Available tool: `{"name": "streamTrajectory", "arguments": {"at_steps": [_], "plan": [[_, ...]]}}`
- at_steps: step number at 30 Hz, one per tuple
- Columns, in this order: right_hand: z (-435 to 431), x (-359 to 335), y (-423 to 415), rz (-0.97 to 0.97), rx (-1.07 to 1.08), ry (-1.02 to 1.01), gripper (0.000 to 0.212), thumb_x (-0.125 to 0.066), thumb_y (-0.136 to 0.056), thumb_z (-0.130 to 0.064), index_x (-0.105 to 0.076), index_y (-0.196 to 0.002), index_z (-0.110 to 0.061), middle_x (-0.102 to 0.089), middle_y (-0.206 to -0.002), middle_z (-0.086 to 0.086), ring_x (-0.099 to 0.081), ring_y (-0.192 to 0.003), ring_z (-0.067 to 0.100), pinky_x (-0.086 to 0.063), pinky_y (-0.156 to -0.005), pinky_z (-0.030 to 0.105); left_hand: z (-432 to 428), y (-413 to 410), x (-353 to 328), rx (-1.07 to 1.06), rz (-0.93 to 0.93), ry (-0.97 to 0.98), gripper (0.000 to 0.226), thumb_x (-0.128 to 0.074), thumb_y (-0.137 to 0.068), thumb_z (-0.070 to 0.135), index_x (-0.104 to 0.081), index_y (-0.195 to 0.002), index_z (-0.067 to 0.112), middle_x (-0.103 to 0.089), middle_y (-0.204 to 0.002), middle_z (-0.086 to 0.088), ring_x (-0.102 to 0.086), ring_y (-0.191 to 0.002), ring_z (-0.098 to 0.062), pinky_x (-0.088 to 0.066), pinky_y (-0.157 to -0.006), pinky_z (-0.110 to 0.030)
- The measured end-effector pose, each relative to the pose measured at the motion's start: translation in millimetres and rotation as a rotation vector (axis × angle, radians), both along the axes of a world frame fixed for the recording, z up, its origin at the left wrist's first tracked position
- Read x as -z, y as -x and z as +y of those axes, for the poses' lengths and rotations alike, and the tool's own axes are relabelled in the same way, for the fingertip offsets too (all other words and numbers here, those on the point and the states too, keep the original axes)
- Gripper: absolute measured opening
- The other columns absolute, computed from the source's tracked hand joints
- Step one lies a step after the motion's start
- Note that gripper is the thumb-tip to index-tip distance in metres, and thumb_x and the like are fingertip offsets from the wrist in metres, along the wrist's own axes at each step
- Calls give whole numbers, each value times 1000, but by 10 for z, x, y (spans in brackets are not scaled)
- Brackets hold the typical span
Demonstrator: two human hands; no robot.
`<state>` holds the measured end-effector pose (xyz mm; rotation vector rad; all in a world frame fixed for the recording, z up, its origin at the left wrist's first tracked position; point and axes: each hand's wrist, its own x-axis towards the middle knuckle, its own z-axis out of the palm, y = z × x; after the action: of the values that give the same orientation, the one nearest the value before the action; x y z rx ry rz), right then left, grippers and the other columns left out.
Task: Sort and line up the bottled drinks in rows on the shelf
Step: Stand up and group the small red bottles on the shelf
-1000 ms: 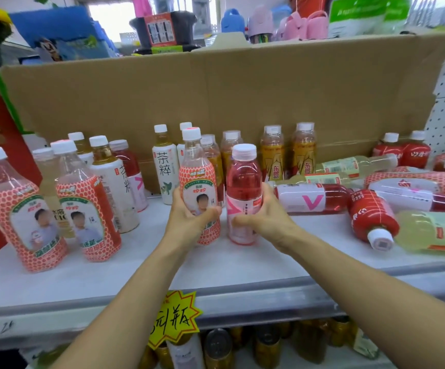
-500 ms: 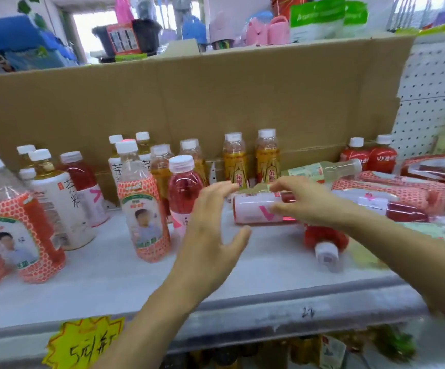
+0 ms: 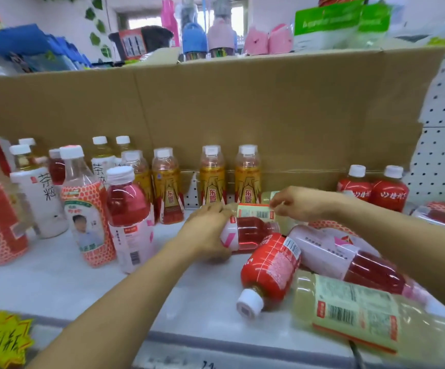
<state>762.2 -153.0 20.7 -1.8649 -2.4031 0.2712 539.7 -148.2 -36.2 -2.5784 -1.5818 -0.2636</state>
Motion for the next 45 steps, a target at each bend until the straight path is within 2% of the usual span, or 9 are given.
{"name": "streamTrajectory", "arguments": {"at_steps": [4,7,10,13,20,29,36,41,45], "plan": [[153,-32,-73,28,-40,41,30,-47,-103,-21,-64,-128,-15,-65,-125,3,-59,-112,20,-46,-101,38,-68,135,-34,-77,-245,51,80,-87,-67,38,-50,-137,26,-59,-124,1,-59,-107,-17,-54,-91,-30],[272,-20,-49,2,-68,77,27,-53,-100,-24,-67,-122,-17,-69,-117,1,-63,-105,18,-50,-96,37,-91,215,-39,-131,-647,91,56,-88,-70,27,-51,-113,27,-60,-96,10,-59,-82,-2,-48,-63,-10],[373,36,90,-57,-90,101,29,-62,-94,-31,-64,-121,-20,-67,-116,-4,-64,-101,12,-53,-90,30,-97,172,12,-171,-1078,119,61,-86,-74,21,-45,-119,31,-62,-104,11,-60,-91,-2,-45,-71,-13],[449,136,317,-110,-102,115,42,-73,-87,-31,-56,-124,-20,-64,-117,-2,-63,-104,15,-54,-86,27,-93,117,55,-174,-1237,112,71,-83,-77,20,-39,-131,31,-56,-114,13,-53,-105,-6,-42,-90,-28],[507,300,611,29,-77,179,57,-82,-74,-22,-48,-120,-22,-59,-108,-1,-60,-96,18,-51,-72,24,-92,154,72,-188,-1262,143,78,-81,-80,21,-33,-141,28,-53,-128,8,-49,-118,-11,-42,-100,-38],[329,64,511,942,-17,52,42,-81,-75,-6,-57,-100,-30,-69,-98,-5,-65,-89,6,-48,-73,22,21,152,45,-228,-1245,165,82,-81,-81,22,-27,-144,23,-47,-118,11,-46,-112,-11,-37,-94,-32],[325,172,441,869,73,96,60,-85,-73,-9,-54,-121,-25,-68,-111,-3,-64,-105,16,-52,-90,36,9,67,35,-223,-1189,120,87,-73,-88,18,-17,-154,24,-35,-151,-1,-38,-139,-21,-35,-110,-40],[151,-58,5,594,120,-127,46,-78,-82,-13,-53,-121,-15,-61,-112,-1,-60,-106,15,-52,-90,30,-501,-27,-119,73,-1001,-280,73,-67,-89,12,-28,-149,23,-25,-145,13,-27,-135,1,-23,-103,0],[-25,-187,-857,181,291,-229,37,-67,-89,-16,-57,-124,-11,-62,-119,7,-59,-105,23,-49,-87,33,-549,-429,-246,318,-699,7,55,-61,-96,26,-36,-145,28,-32,-144,15,-33,-132,1,-30,-111,-19]]}}
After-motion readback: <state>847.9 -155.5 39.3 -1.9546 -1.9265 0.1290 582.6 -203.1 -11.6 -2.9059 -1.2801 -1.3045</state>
